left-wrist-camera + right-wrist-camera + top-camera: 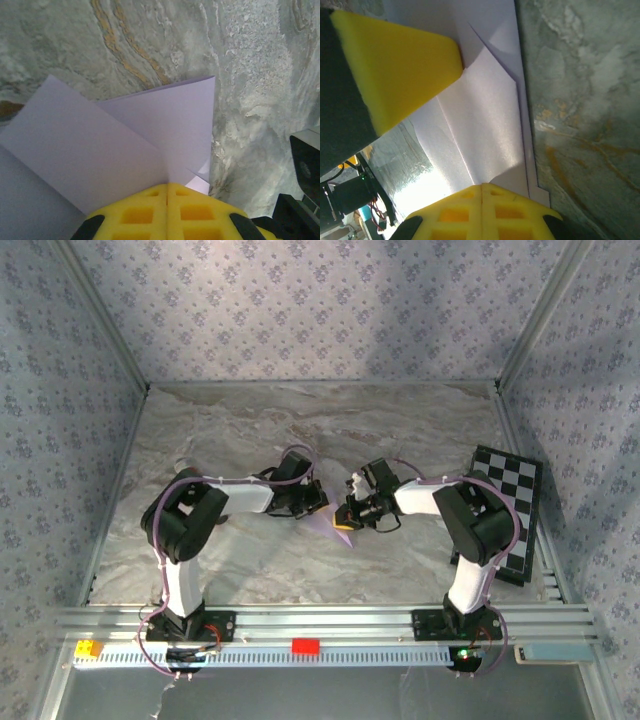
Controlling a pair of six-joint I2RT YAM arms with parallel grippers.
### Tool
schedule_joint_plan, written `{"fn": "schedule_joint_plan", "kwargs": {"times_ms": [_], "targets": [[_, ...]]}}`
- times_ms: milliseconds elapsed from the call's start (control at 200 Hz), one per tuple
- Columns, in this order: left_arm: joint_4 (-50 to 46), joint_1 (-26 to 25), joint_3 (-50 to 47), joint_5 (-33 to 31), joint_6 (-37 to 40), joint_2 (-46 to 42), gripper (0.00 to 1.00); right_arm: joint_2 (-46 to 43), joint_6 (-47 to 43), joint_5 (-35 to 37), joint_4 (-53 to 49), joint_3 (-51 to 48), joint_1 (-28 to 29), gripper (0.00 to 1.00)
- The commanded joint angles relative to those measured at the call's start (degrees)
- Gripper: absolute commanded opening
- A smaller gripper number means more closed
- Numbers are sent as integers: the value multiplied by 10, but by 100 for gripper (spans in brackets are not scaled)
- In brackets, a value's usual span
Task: Fold a paper plane with a square sheet of paper (pick it up from the middle)
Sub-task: Fourth fold the wing at the center of the table.
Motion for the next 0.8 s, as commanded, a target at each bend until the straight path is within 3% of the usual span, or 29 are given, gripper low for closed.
{"fn": "schedule_joint_plan", "kwargs": {"times_ms": [0,235,340,500,615,795], "targets": [[-14,-1,-23,-21,-7,24,5,-22,-1,28,-63,-9,-4,0],[-19,1,-31,-28,0,27,5,-91,-54,10,-105,-7,9,1],[-23,0,-27,-27,3,30,4,-81,-69,-11,-111,-6,27,1],[-26,0,-26,-26,5,30,4,-52,-72,19,-120,-5,39,2],[-29,0,-26,-26,6,29,4,-37,-64,48,-119,-19,26,2],[-30,1,-28,-27,7,28,4,-27,-34,2,-58,-67,-1,3]]}}
